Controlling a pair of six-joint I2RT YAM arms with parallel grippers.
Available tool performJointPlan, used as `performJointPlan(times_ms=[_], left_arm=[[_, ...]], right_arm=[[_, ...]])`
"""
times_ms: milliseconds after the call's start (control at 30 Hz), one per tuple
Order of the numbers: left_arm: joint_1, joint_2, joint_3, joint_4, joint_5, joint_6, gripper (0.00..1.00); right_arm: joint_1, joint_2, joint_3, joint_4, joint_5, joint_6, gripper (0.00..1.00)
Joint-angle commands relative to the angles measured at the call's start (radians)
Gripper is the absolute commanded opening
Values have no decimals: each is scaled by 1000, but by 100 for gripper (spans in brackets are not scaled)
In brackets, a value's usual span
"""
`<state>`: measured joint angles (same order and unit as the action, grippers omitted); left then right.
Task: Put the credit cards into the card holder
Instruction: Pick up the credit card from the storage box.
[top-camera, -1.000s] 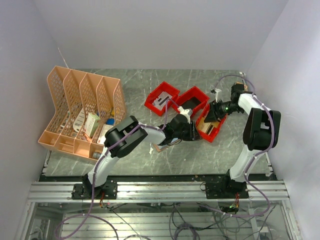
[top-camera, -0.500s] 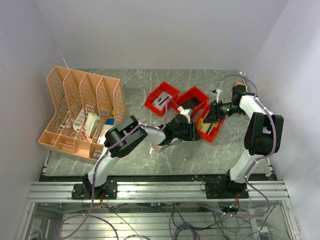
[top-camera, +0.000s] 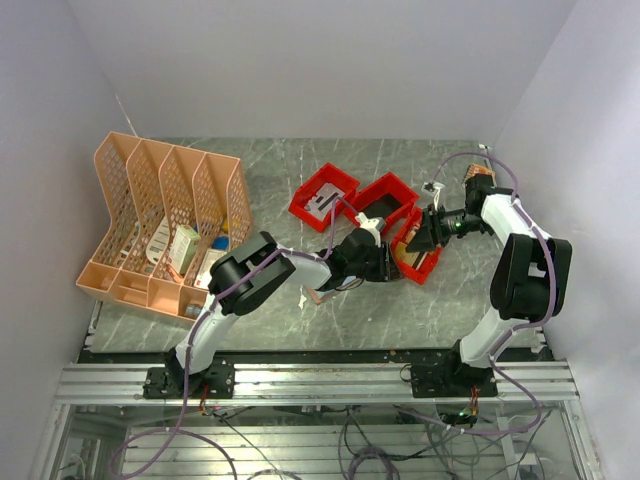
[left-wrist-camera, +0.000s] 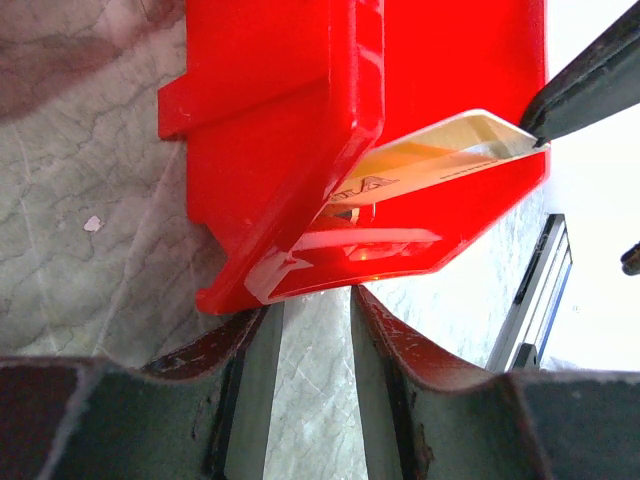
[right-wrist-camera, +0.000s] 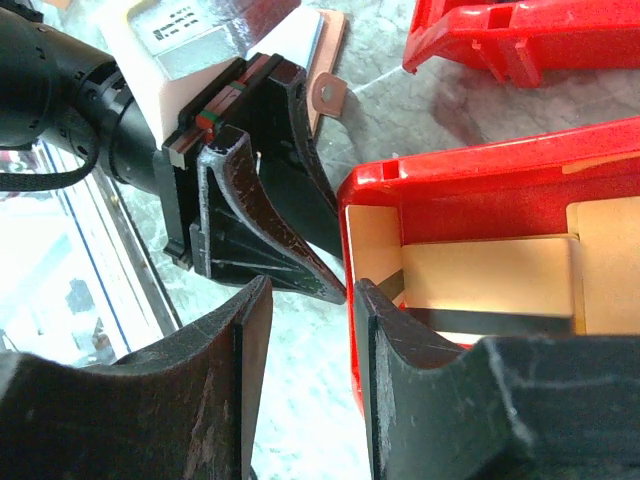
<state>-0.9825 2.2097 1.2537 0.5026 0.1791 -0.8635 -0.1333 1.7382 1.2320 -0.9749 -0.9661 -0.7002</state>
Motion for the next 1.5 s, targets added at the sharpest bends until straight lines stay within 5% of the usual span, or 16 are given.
performJointPlan(times_ms=[0,1200,1467], left_arm=[[8,4,18,-10,-19,27,45],[17,-25,-29,39,-21,20,45],[19,-25,-29,39,-21,20,45]], right_arm=[[4,-29,-13,-29,-23,-25,39],[23,-50,-23,-154,-89,-198,41],[29,-98,-65,6,52,-115,52]])
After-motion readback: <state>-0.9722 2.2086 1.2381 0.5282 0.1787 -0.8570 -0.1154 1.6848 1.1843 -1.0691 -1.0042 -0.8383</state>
